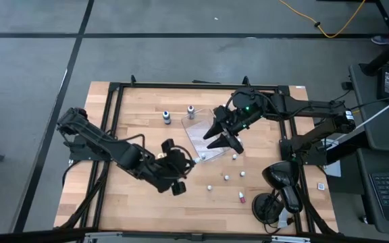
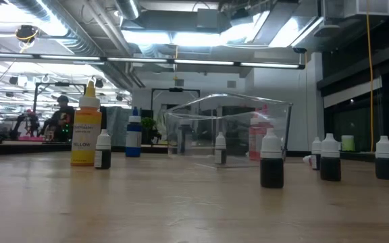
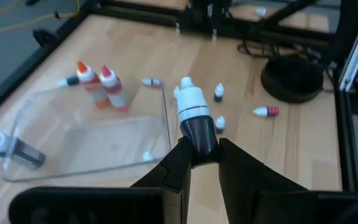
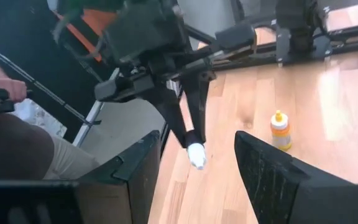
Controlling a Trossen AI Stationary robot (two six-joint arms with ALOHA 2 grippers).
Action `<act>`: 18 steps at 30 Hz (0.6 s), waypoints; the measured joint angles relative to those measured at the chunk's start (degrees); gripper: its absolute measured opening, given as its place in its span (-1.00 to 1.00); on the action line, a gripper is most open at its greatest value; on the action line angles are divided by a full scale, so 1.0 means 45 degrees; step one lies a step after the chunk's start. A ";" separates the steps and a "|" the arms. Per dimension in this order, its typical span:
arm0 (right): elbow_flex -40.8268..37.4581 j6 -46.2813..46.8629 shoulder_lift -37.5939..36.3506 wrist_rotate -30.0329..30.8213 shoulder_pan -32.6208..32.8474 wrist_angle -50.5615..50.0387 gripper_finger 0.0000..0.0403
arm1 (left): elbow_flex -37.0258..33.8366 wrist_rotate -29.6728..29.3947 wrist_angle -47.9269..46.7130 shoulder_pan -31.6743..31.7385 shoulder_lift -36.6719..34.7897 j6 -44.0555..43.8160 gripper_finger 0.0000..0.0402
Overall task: Pick & Place food coloring
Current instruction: Put the small pink food coloring bottle into the bottom of the bin
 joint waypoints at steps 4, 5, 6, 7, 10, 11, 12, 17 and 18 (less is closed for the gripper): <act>0.0000 -0.0015 0.0000 0.0148 0.0011 0.0222 0.03 | 0.0000 -0.0238 0.0549 0.0107 -0.0369 0.0573 -0.72; 0.0000 -0.0008 0.0000 0.0153 0.0011 0.0261 0.03 | 0.0000 -0.0264 0.0773 0.0148 -0.0412 0.0763 -0.72; 0.0000 -0.0003 0.0000 0.0153 0.0011 0.0312 0.03 | 0.0000 -0.0289 0.0981 0.0202 -0.0447 0.0988 -0.72; 0.0000 -0.0003 0.0004 0.0153 0.0011 0.0366 0.03 | 0.0000 -0.0299 0.1243 0.0257 -0.0465 0.1195 -0.72; 0.0000 0.0007 0.0049 0.0153 0.0011 0.0514 0.03 | 0.0000 -0.0310 0.1882 0.0439 -0.0468 0.1750 -0.72; 0.0000 0.0012 0.0053 0.0153 0.0011 0.0500 0.03 | 0.0000 -0.0298 0.2060 0.0511 -0.0468 0.1939 -0.72; 0.0000 0.0012 0.0053 0.0153 0.0011 0.0481 0.03 | 0.0000 -0.0275 0.2183 0.0584 -0.0468 0.2074 -0.72; 0.0000 0.0036 0.0053 0.0151 0.0011 0.0396 0.03 | 0.0000 -0.0244 0.2346 0.0927 -0.0468 0.2311 -0.72; 0.0000 0.0036 0.0053 0.0142 0.0011 0.0379 0.03 | 0.0000 -0.0266 0.2419 0.0973 -0.0468 0.2405 -0.72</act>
